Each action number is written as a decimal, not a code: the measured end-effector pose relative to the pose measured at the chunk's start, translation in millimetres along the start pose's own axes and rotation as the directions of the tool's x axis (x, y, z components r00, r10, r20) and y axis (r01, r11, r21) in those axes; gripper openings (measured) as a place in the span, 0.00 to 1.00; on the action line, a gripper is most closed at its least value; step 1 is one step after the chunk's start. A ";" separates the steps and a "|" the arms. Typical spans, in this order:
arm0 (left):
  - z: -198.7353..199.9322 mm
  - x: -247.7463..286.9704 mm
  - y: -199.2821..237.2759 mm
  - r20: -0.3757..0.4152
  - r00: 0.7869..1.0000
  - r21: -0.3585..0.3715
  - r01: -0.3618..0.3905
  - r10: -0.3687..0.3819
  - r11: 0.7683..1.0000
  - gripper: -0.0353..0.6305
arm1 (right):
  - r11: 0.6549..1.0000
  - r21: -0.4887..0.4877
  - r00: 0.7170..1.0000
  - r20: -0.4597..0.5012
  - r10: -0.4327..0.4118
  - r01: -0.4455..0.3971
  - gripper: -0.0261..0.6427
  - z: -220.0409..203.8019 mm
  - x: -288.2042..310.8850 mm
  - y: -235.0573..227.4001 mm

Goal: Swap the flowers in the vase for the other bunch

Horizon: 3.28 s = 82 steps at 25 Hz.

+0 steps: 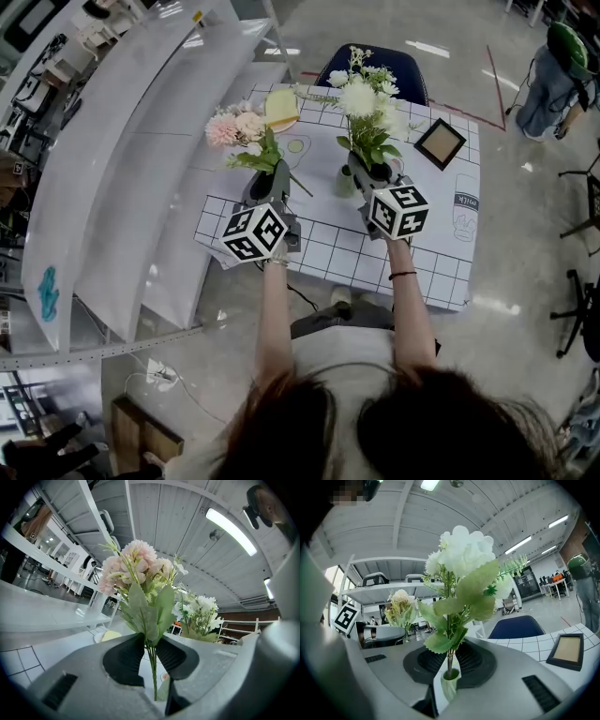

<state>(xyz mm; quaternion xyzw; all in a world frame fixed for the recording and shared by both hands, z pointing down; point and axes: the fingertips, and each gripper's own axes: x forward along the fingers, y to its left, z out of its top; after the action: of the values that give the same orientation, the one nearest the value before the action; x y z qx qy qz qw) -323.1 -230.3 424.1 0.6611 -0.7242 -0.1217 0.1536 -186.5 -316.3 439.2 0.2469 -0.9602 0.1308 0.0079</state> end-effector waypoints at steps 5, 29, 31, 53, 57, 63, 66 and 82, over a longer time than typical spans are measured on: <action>0.0 -2.0 4.0 -0.002 1.000 -0.002 -0.004 0.004 1.000 0.17 | 1.000 -0.011 1.000 -0.015 -0.007 0.007 0.12 -6.0 0.5 0.5; -8.1 0.2 13.8 -0.029 0.999 -0.009 0.024 -0.024 1.000 0.17 | 0.994 -0.096 0.995 -0.072 -0.062 0.055 0.12 -32.9 0.6 5.1; -9.9 0.6 13.2 -0.034 0.999 -0.009 0.030 -0.030 1.000 0.17 | 0.993 -0.103 0.995 -0.075 -0.070 0.062 0.12 -35.0 -0.3 5.9; -23.1 3.0 13.6 -0.066 0.997 -0.017 0.043 -0.044 0.999 0.17 | 0.985 -0.142 0.988 -0.106 -0.112 0.097 0.12 -47.5 -1.0 6.9; -23.0 2.6 15.2 -0.065 0.997 -0.019 0.037 -0.038 0.999 0.17 | 0.985 -0.142 0.989 -0.100 -0.112 0.098 0.12 -47.2 -0.4 6.4; -24.9 3.4 15.4 -0.068 0.997 -0.020 0.037 -0.038 0.999 0.17 | 0.984 -0.151 0.989 -0.103 -0.110 0.093 0.14 -50.0 0.3 7.4; -25.3 4.1 15.2 -0.069 0.997 -0.021 0.038 -0.039 0.999 0.17 | 0.985 -0.145 0.989 -0.100 -0.107 0.092 0.17 -50.0 0.5 7.3; -29.6 3.2 13.2 -0.079 0.996 -0.017 0.029 -0.030 0.999 0.17 | 0.990 -0.120 0.992 -0.093 -0.086 0.075 0.21 -52.7 -3.3 7.6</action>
<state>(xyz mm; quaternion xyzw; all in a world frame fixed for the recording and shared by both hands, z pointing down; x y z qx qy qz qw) -324.1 -231.4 456.6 0.6748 -0.7067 -0.1034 0.1859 -189.8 -295.0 488.0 0.2779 -0.9538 0.0863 0.0744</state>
